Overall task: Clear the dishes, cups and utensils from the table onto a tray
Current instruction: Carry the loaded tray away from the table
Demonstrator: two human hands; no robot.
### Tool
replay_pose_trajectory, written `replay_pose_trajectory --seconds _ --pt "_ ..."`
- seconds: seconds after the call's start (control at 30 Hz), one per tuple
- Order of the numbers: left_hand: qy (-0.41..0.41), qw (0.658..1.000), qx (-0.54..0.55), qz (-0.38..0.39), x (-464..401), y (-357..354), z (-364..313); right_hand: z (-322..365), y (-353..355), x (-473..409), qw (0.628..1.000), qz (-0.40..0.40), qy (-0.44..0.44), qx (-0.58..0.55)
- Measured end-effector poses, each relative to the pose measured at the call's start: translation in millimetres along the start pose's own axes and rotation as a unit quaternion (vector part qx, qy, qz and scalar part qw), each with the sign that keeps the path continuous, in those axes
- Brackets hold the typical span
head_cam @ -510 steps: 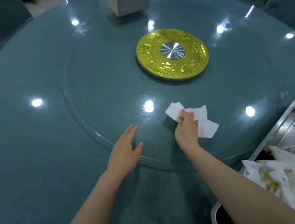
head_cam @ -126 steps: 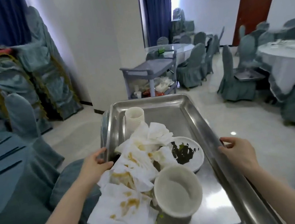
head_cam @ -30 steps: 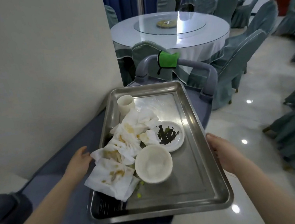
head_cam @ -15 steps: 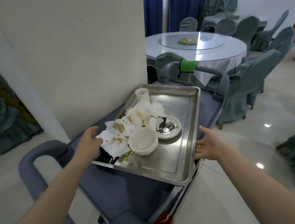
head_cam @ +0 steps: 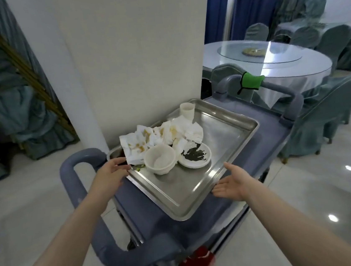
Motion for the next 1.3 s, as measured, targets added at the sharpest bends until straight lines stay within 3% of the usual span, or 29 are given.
replay_pose_trajectory --seconds 0.17,0.37,0.47,0.5,0.53,0.63,0.67,0.7,0.87,1.13,1.2,1.3 --pt "0.019 1.0 -0.01 0.019 8 -35 1 28 18 -10 0.972 -0.003 0.021 0.232" --pt "0.053 0.998 0.004 -0.017 2 -87 5 94 31 -36 0.912 0.036 0.047 0.405" --pt "0.083 0.995 0.009 -0.048 6 -120 11 136 34 -59 0.859 0.04 0.147 0.49" --pt "0.097 0.994 0.008 -0.059 8 -132 14 152 35 -65 0.816 0.033 0.207 0.538" --pt "0.108 0.992 0.002 -0.068 11 -145 17 168 36 -70 0.752 0.033 0.27 0.601" --pt "0.134 0.987 -0.027 -0.083 23 -185 28 191 51 -90 0.489 0.036 0.361 0.793" --pt "0.139 0.986 -0.038 -0.088 30 -197 32 193 60 -98 0.433 0.042 0.359 0.826" --pt "0.141 0.984 -0.055 -0.091 36 -208 37 195 67 -103 0.408 0.051 0.355 0.839" --pt "0.13 0.966 -0.196 -0.107 64 -240 46 195 78 -105 0.406 0.071 0.367 0.834" --pt "0.088 0.953 -0.248 -0.149 109 -256 51 186 125 -78 0.443 0.052 0.403 0.799" --pt "0.077 0.939 -0.299 -0.148 123 -260 48 180 135 -69 0.429 0.041 0.402 0.808" --pt "0.037 0.89 -0.436 -0.123 139 -276 40 172 144 -52 0.401 0.031 0.409 0.819"
Point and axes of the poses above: each hand's wrist, its own x-axis away from the middle knuckle, its own y-axis out of the back of the hand, z = x × y, the point moved 7 cm from there along -x, towards the middle knuckle, and after that the axes turned 5 degrees about -x, right-handed, at the moved point
